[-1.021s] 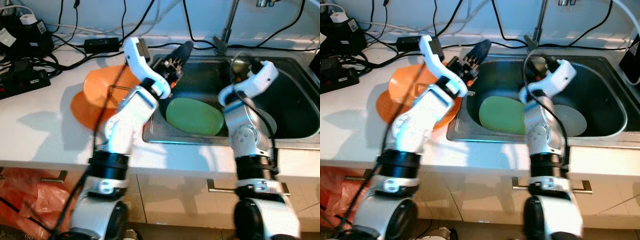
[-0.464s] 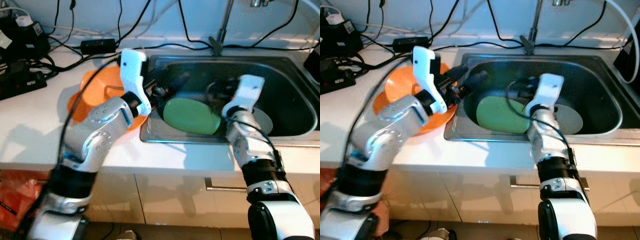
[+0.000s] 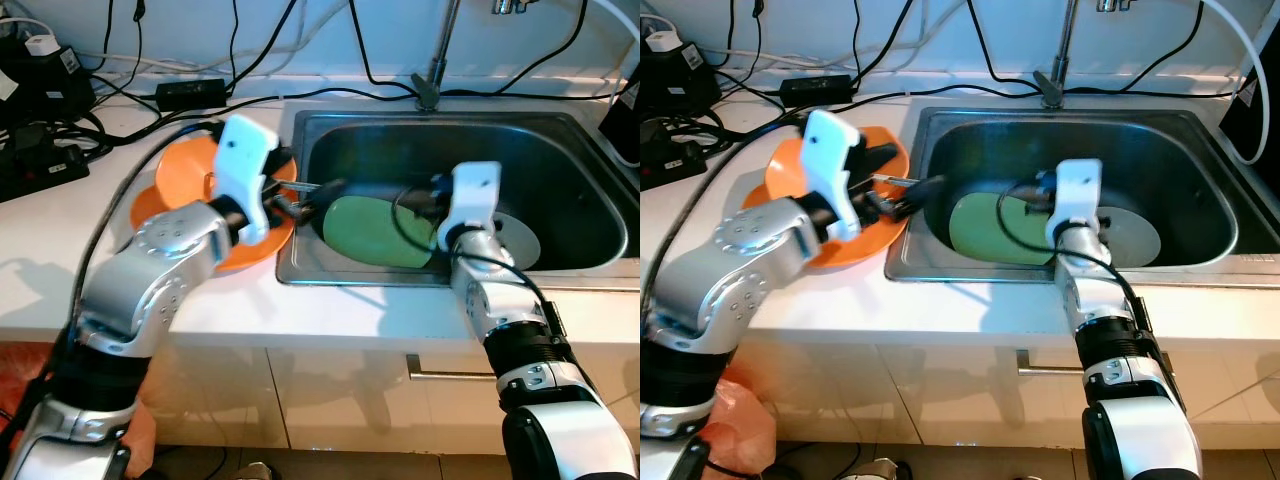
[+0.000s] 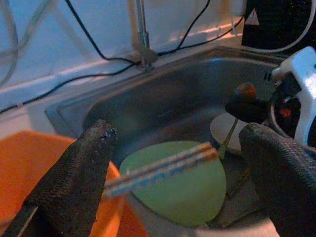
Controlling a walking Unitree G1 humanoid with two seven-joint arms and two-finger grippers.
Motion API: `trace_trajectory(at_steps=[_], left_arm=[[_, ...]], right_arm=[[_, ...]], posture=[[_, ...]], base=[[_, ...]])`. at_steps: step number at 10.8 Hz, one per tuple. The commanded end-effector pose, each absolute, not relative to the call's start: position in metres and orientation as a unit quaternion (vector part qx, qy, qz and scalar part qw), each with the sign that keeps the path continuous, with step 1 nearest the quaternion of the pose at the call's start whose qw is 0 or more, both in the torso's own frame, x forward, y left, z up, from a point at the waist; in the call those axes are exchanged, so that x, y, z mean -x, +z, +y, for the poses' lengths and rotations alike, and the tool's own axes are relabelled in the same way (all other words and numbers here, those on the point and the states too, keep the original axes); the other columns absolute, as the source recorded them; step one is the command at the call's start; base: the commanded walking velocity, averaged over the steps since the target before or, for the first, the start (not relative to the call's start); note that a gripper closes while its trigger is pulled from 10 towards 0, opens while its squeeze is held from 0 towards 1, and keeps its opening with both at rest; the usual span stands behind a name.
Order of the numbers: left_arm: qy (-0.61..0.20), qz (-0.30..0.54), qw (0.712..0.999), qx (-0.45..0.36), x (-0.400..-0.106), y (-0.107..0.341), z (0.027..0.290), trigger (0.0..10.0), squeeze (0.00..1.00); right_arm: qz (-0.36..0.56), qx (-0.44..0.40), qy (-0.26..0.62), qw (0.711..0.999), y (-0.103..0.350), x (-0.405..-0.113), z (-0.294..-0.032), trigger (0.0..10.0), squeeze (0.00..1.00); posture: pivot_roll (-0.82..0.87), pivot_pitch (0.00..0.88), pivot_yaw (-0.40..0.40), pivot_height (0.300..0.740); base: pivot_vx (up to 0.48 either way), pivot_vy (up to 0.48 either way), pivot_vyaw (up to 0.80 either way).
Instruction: Kitchen organization
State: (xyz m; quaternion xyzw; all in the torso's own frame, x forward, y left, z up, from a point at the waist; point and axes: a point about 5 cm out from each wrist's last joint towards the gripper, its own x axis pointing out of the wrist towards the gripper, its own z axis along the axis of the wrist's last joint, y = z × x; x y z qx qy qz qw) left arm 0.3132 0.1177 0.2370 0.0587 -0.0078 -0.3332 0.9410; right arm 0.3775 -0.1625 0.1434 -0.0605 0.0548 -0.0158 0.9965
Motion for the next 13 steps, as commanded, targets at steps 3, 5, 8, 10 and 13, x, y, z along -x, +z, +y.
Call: trace_trajectory(at_steps=[3, 5, 8, 10, 13], left_arm=[[-0.348, -0.012, 0.935, -0.073, -0.31, 0.239, 0.115, 10.0, 1.0], [-0.366, -0.006, 0.927, -0.08, -0.308, 0.239, 0.114, 10.0, 1.0], [-0.394, 0.0, 0.914, -0.097, -0.305, 0.239, 0.112, 10.0, 0.53], [-0.394, 0.001, 0.911, -0.12, -0.305, 0.236, 0.113, 10.0, 0.0], [-0.378, -0.024, 0.905, -0.191, -0.311, 0.234, 0.118, 10.0, 0.0]], right_arm=[[0.082, 0.094, 0.023, 0.992, 0.133, -0.376, -0.158, 0.0, 0.0], [0.09, 0.085, 0.027, 0.992, 0.131, -0.376, -0.157, 10.0, 1.0], [0.053, 0.158, 0.041, 0.985, 0.14, -0.377, -0.156, 10.0, 1.0], [-0.031, 0.145, 0.027, 0.989, 0.172, -0.38, -0.156, 10.0, 1.0], [-0.089, 0.1, 0.023, 0.991, 0.207, -0.379, -0.15, 10.0, 1.0]], posture=[[0.12, 0.055, 0.032, 0.74], [0.12, 0.05, 0.033, 0.74], [0.12, 0.05, 0.032, 0.74], [0.12, 0.051, 0.032, 0.74], [0.12, 0.053, 0.035, 0.74]], base=[[0.0, 0.0, 0.0], [0.0, 0.0, 0.0], [0.0, 0.0, 0.0], [0.0, 0.0, 0.0], [0.0, 0.0, 0.0]])
